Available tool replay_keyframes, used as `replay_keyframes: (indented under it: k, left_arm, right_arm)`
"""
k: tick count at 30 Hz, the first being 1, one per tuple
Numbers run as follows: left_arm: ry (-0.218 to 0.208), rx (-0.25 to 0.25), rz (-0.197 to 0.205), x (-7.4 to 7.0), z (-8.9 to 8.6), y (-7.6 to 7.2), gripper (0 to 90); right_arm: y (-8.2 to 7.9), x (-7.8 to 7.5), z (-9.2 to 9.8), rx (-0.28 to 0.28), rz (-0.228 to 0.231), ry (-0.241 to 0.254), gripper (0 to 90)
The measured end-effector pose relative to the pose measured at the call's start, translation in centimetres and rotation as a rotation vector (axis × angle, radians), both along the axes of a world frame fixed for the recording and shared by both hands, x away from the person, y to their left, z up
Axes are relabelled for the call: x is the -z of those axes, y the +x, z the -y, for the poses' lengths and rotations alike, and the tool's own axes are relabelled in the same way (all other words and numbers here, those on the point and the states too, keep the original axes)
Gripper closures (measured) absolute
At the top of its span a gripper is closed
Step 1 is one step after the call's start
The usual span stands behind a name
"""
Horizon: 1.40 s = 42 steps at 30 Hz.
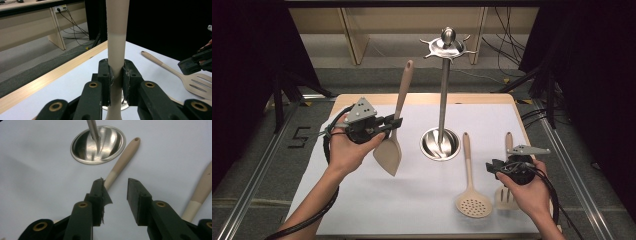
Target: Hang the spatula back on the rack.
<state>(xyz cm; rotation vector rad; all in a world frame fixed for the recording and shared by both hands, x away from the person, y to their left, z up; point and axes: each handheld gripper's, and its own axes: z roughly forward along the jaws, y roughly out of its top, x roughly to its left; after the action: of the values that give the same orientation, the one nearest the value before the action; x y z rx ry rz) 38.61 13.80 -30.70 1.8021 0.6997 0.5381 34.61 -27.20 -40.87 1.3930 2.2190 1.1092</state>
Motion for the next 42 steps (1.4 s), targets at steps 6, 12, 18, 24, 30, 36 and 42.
replay_keyframes:
  k: [6,12,18,24,30,36,42]
  left_arm:
    - [-0.010,0.011,0.002,-0.1,0.3,0.2,77.7]
    - [0.003,0.013,-0.003,-0.5,0.5,0.5,77.7]
    - [0.000,0.019,-0.006,-0.8,0.7,0.9,77.7]
    - [0.001,0.027,-0.010,-1.1,0.9,1.1,77.7]
    - [-0.006,0.031,-0.015,-1.2,1.3,1.5,77.7]
    - [-0.006,0.038,-0.023,-1.3,1.6,1.8,77.7]
    - [0.000,0.039,-0.030,-1.4,1.8,2.0,77.6]
  right_arm:
    - [0.0,0.0,-0.1,-0.003,-0.008,-0.004,67.0]
    - [0.0,0.0,-0.1,0.001,-0.014,0.009,67.1]
    - [0.0,0.0,-0.1,-0.001,-0.016,0.012,67.5]
    - [0.1,0.1,-0.1,-0.005,0.000,0.001,67.4]
    - [0.0,0.0,-0.3,0.006,-0.006,0.003,67.5]
    - [-0.1,0.0,-0.2,0.009,-0.024,0.010,67.4]
    - [-0.1,0.1,-0.3,0.010,-0.021,0.013,67.5]
